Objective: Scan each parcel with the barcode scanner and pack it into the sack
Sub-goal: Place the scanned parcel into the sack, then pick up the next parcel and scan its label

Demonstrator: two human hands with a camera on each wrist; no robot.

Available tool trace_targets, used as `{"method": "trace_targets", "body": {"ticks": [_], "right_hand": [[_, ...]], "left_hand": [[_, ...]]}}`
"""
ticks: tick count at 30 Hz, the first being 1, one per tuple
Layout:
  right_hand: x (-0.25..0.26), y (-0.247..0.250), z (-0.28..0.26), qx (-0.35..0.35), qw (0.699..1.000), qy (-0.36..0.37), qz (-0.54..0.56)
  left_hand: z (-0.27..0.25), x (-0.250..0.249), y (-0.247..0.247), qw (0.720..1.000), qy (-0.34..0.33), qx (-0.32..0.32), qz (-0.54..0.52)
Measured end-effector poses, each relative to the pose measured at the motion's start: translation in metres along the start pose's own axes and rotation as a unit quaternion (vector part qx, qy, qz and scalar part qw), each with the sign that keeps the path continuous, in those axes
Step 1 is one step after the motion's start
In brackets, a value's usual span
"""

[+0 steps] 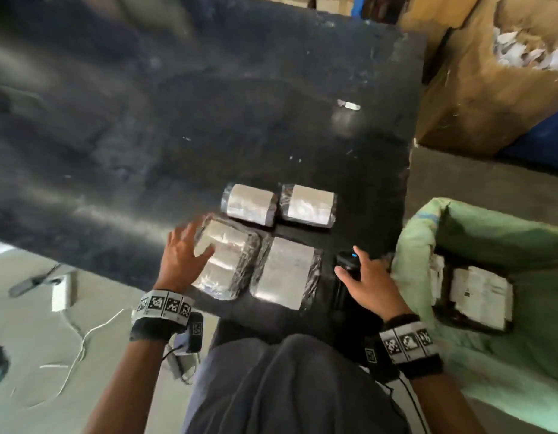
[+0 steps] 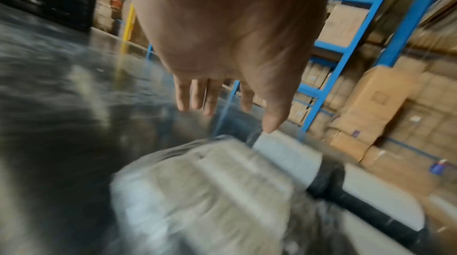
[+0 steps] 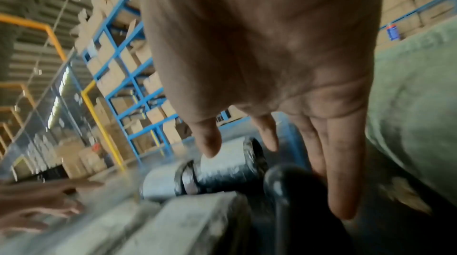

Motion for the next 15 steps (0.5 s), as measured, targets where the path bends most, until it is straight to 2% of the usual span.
{"method": "trace_targets", "body": {"ticks": [3, 5, 8, 12, 15], "right_hand": [[0.000, -0.020, -0.005, -0.034, 0.999, -0.039, 0.002], [-0.002, -0.028, -0.005, -0.054, 0.995, -0.054, 0.066], [-0.007, -0.039, 0.003, -0.035, 0.978, -0.080, 0.189], [-0.008, -0.051, 0.009, -0.068, 0.959, -0.083, 0.261], [-0.009, -0.060, 0.012, -0.094, 0.944, -0.083, 0.305]], "left_hand": [[-0.021, 0.043, -0.020, 0.998, 0.049, 0.025, -0.015], [-0.031, 0.060, -0.032, 0.996, 0.062, 0.046, -0.041], [-0.034, 0.064, -0.039, 0.992, 0.052, 0.051, -0.101], [-0.021, 0.066, -0.041, 0.988, 0.012, 0.047, -0.147], [-0.014, 0.065, -0.042, 0.984, 0.045, 0.091, -0.149]]}}
Point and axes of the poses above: each hand's wrist, its own z-axis towards the middle knuckle, its own y-axis out of the back of the hand, x = y × z, the point moved 1 cm from there along z, towards the middle knuckle, and after that the axes turned 2 degrees about -y, right-handed, at the moved point
